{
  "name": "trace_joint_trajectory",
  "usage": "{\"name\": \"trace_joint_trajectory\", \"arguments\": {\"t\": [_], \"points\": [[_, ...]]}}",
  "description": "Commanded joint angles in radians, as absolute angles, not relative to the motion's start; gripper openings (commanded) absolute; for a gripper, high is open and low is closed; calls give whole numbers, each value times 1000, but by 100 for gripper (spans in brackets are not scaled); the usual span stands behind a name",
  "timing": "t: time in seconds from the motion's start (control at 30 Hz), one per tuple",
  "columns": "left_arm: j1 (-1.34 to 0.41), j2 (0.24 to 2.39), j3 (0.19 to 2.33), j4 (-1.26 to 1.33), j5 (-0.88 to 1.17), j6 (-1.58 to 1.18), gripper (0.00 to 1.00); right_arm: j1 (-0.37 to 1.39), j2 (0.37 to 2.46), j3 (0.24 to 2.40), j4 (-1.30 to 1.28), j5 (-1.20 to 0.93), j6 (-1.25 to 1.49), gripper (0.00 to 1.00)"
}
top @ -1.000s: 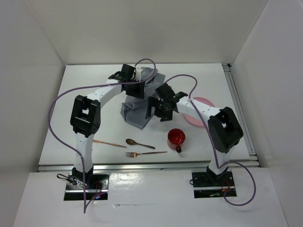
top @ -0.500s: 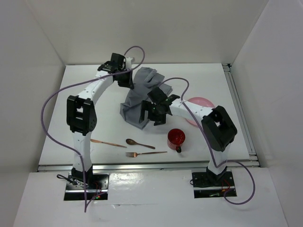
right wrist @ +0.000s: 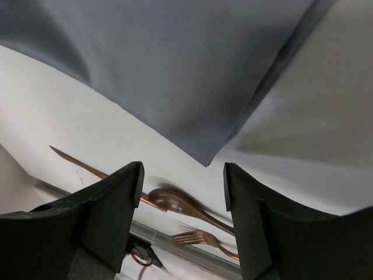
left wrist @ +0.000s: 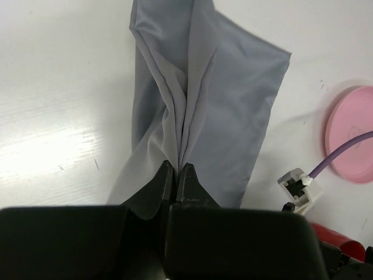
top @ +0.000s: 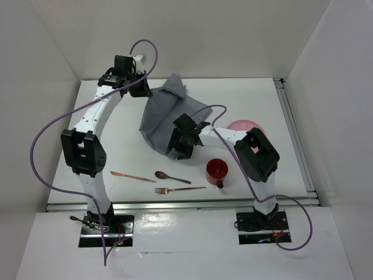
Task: Set the dinner table for one person
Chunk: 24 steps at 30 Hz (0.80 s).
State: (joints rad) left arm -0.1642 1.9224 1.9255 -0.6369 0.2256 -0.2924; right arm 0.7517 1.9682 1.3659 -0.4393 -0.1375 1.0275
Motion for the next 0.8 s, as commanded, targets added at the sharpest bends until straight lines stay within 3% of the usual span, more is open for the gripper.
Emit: {"name": "trace_joint_trajectory", "arguments": {"t": [0.0,0.3,0.47,0.5,0.53,0.57,0.63,0.77], "points": [[-149,1885,1867,-601,245,-325,0,781,1954,1313,-364,-109,1146,68],[-120,1852,1816,-563,268,-367,0,801,1973,1249,-305,12,1298,68],[-110,1842,1807,-563,278,-376,0,801,2000,1284,-316,80,1336,59],[-110,1842,1807,-563,278,-376,0,801,2009,1298,-328,100,1345,51],[-101,1842,1807,-563,287,-376,0,801,2023,1322,-342,109,1354,34],[-101,1842,1807,-563,287,-376,0,801,2023,1322,-353,126,1355,33],[-92,1842,1807,-563,296,-385,0,801,2023,1331,-353,146,1355,3],[-52,1842,1845,-595,305,-413,0,769,1939,1350,-422,215,1319,0]]}}
